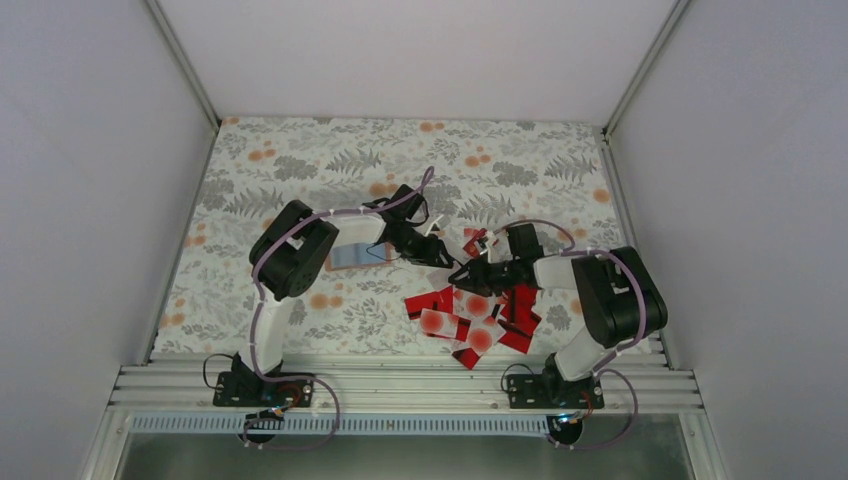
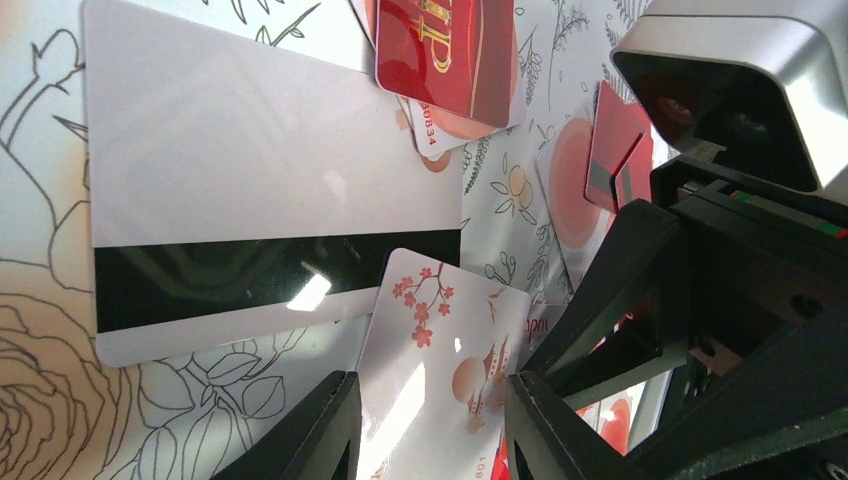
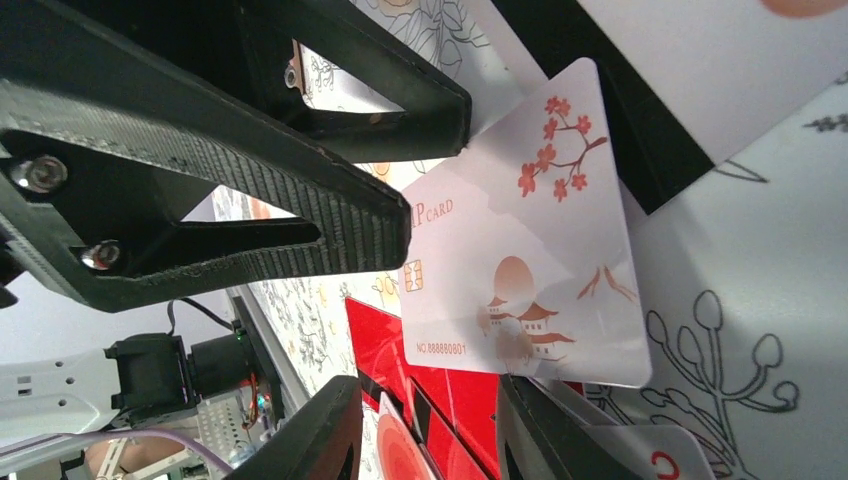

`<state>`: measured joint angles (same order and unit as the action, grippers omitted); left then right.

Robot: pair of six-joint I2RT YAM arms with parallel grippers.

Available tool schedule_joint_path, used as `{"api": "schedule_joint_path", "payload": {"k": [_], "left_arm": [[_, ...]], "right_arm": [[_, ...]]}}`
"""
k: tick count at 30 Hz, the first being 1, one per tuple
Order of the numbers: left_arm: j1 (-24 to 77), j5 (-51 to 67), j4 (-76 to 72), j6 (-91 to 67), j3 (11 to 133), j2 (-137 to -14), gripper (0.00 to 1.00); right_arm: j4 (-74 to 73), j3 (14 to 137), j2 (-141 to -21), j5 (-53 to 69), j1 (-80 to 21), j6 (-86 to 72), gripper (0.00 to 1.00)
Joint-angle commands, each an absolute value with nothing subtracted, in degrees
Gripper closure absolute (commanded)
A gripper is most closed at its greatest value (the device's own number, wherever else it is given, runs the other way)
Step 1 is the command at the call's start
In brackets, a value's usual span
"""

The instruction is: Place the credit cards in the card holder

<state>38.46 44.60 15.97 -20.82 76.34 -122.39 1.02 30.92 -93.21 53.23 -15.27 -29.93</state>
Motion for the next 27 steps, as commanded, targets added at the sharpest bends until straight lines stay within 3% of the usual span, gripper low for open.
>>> {"api": "schedule_joint_path", "payload": {"k": [1,19,27], "left_arm": [[39.1,43.0,16.7,-21.5,74.0,-124.2,0.62],[38.1,44.2,15.9,-24.1,72.8,-123.1,0.63],[37.7,45.0,16.2,-23.7,73.8,-123.6,0.60]], "right_arm": [[6.5,30.3,-94.1,52.9,-15.5,-33.9,0.65],[11.0,27.4,-83.6,44.6,-15.5,-42.2,0.65],[10.3,28.6,-86.4,46.0,-15.5,-40.4,0.66]]}}
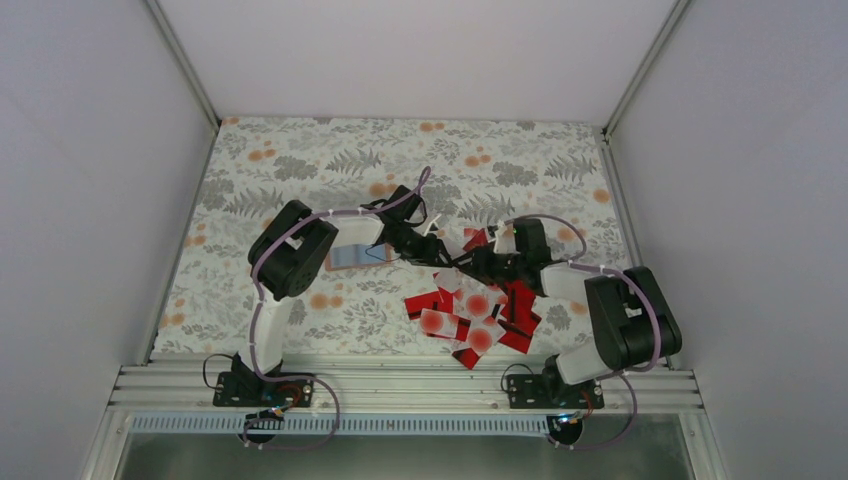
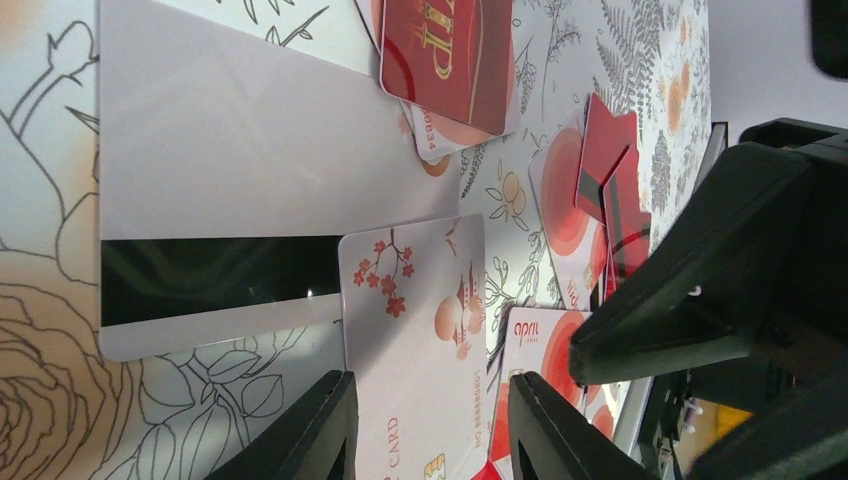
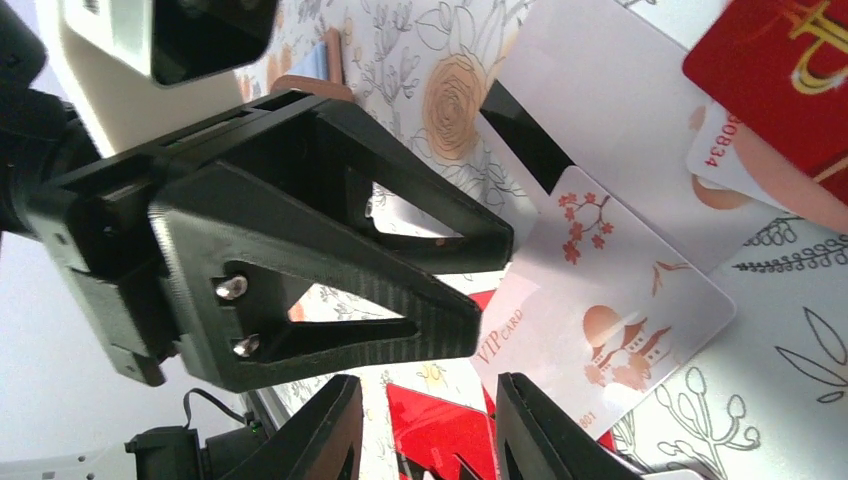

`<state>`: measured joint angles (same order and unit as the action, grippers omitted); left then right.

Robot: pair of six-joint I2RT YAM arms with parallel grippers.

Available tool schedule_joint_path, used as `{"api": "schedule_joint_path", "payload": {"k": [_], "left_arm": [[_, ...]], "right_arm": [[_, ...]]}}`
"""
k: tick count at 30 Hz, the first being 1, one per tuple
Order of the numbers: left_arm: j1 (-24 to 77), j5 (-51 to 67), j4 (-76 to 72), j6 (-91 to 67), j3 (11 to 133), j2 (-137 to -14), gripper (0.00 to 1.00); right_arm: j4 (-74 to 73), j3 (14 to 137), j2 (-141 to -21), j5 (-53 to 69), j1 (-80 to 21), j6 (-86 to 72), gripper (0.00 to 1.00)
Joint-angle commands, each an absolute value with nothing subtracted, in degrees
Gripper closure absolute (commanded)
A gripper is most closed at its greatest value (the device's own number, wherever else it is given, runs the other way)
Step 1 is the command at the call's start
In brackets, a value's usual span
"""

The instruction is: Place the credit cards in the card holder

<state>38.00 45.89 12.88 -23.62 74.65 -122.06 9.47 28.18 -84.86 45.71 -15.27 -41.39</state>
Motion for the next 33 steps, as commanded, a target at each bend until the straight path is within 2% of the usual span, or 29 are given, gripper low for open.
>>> {"api": "schedule_joint_path", "payload": {"k": [1,7,13,16,20,22,23,26,29,33], "left_arm": [[37.6,44.8,16.7,-23.5,74.1,-123.6,0.59],[37.5,38.9,23.2,-20.2,76.5,-120.0,0.49],[37.4,32.2,29.0,-15.6,77.6,-115.3,0.45],[37.7,25.9,32.5,-12.9,78.1,-113.0,0.44],[39.1,16.6,35.4,-10.5,78.4,-109.2,0.26],[40.0,12.7,35.9,-10.7,78.9,-108.4,0.13],[40.5,11.2,36.0,-11.0,79.4,-108.2,0.02],[42.4,7.6,36.9,-12.4,81.6,-108.9,0.00],[45.4,3.6,38.3,-13.6,84.8,-110.9,0.00],[49.0,1.2,39.9,-13.7,89.5,-114.8,0.00]], "right_arm": [[9.1,29.1,-86.3,45.7,-15.5,-39.9,0.66],[-8.9,35.6,-84.7,34.4,-15.5,-35.4,0.65],[-18.3,37.0,-82.4,31.3,-15.5,-35.8,0.63],[-24.3,39.7,-82.6,27.1,-15.5,-35.0,0.56],[-30.0,44.0,-82.3,22.1,-15.5,-34.7,0.46],[-32.2,46.1,-82.1,19.3,-15.5,-35.1,0.38],[-33.2,47.1,-82.0,18.0,-15.5,-35.1,0.36],[-35.9,50.0,-81.6,14.0,-15.5,-35.6,0.32],[-38.4,52.6,-81.1,9.6,-15.5,-35.7,0.19],[-40.5,54.5,-80.3,5.6,-14.6,-35.3,0.14]]}}
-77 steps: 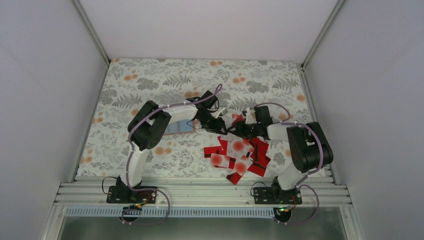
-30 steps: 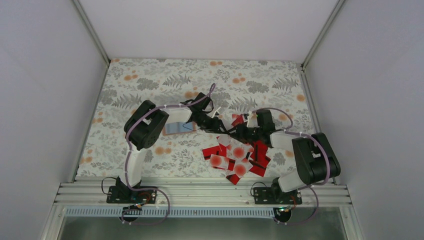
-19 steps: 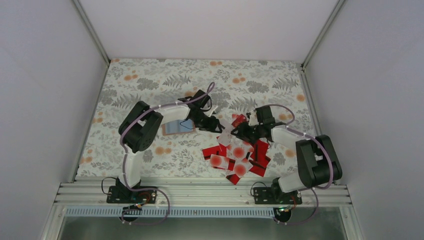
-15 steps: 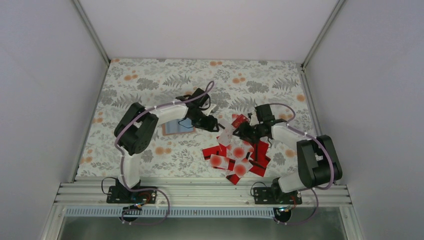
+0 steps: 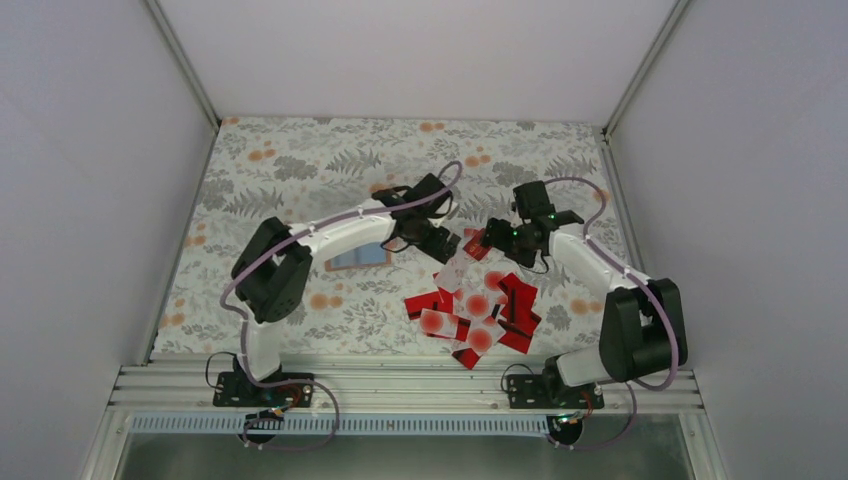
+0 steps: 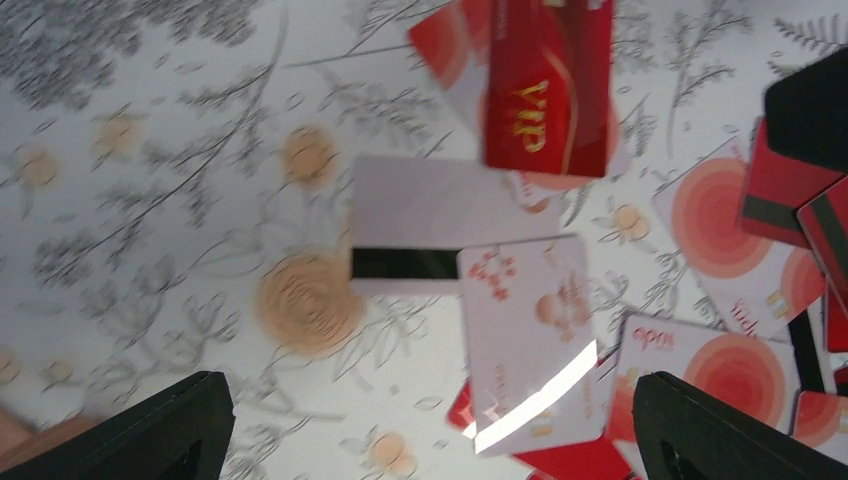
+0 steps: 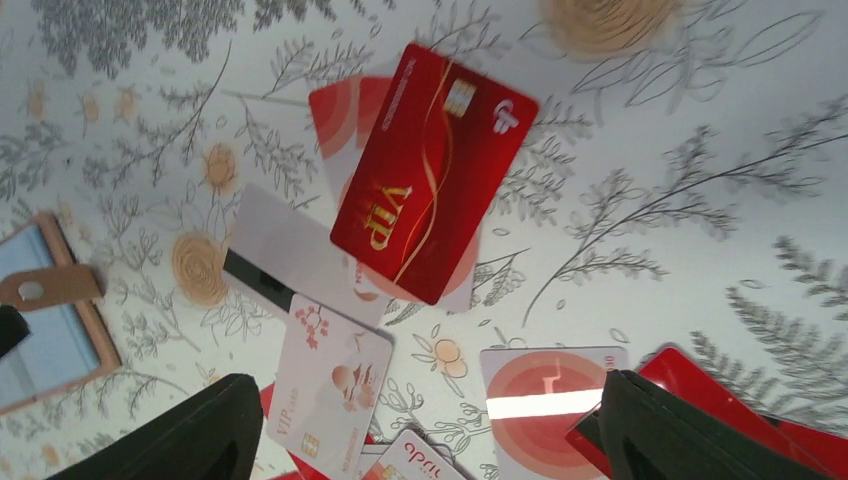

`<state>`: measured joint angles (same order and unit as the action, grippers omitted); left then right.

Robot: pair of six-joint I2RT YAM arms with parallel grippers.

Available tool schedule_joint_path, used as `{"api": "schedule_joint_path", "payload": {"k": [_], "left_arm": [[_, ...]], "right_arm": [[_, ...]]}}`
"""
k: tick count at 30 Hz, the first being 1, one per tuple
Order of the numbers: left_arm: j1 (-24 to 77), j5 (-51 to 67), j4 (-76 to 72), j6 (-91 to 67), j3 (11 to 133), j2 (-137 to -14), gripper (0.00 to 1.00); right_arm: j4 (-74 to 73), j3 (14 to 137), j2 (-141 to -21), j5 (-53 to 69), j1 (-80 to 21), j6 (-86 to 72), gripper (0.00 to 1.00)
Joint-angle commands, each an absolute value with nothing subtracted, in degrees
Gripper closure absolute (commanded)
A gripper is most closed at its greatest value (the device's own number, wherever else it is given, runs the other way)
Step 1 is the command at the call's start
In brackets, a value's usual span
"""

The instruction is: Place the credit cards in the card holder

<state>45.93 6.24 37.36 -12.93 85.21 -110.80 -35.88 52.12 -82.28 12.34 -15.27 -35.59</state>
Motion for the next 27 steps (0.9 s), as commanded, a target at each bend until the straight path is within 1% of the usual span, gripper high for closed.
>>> {"api": "schedule_joint_path", "payload": {"k": [1,6,11,15,18,22,27], "left_arm": [[49.6,1.5,40.6,-13.9,91.2,-116.3,0.00],[52.4,1.7,44.3,-14.8,99.5,-123.9,0.00],[53.6,1.5,47.6,-16.1,103.9,-129.9,0.06],[54.7,-0.8,49.8,-17.0,106.8,-132.7,0.07],[55.2,-1.0,50.7,-17.6,107.9,-134.2,0.08],[55.8,-3.0,52.7,-18.7,108.8,-135.5,0.14],[56.9,-5.2,53.0,-20.4,106.4,-134.5,0.17]], "right_arm": [[-40.7,54.6,-79.9,5.5,-14.3,-35.2,0.14],[-41.4,53.0,-77.8,5.7,-12.9,-33.8,0.13],[-41.6,50.7,-75.8,6.8,-11.7,-32.5,0.14],[-41.6,50.0,-75.1,8.0,-10.9,-31.8,0.14],[-41.7,49.7,-74.9,8.4,-10.5,-31.2,0.14],[-41.7,49.2,-74.5,8.6,-9.9,-30.4,0.14],[-41.6,48.6,-74.1,9.3,-9.0,-29.8,0.14]]}}
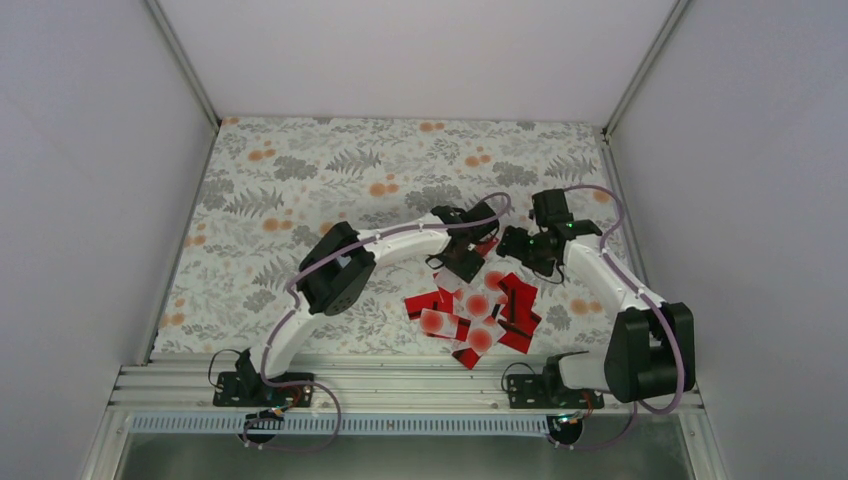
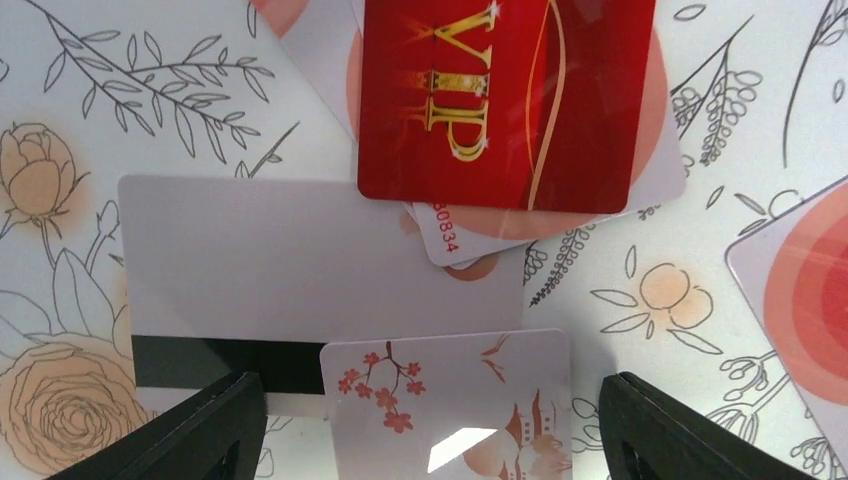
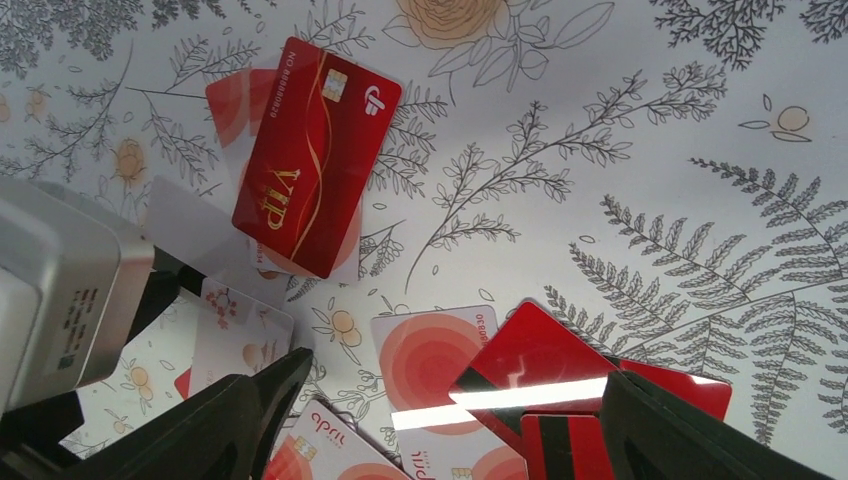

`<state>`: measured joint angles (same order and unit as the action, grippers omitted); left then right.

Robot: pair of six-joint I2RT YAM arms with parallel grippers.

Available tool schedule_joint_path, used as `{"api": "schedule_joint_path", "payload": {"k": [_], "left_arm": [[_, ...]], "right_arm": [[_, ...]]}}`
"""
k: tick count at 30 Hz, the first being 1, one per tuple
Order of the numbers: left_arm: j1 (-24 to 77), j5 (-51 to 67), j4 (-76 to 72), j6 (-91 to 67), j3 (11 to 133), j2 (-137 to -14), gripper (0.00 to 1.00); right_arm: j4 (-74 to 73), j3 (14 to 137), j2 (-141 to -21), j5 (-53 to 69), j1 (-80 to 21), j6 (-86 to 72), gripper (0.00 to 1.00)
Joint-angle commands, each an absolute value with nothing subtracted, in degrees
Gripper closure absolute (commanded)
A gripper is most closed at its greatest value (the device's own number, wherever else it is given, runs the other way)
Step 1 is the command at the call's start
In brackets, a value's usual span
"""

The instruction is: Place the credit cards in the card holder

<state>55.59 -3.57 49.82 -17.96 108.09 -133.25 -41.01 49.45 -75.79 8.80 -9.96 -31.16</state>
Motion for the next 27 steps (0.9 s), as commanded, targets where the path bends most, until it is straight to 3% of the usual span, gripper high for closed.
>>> {"api": "schedule_joint_path", "payload": {"k": [1,19,27], "left_arm": [[57.3,-5.3,53.0,-20.6,106.1,-134.4,0.18],[58.5,-10.6,55.3,-23.5,104.3,-135.3,0.23],[58.1,-11.8,53.7,-23.2,101.2,-135.0,0.36]], "right_arm": [[-41.6,48.5,-74.0,9.4,-8.9,-29.7,0.14],[-40.4,47.1,-74.2,12.0,-7.6,-29.0,0.16],[-40.5,46.8,-73.6,13.1,-7.6,-29.0,0.17]]}}
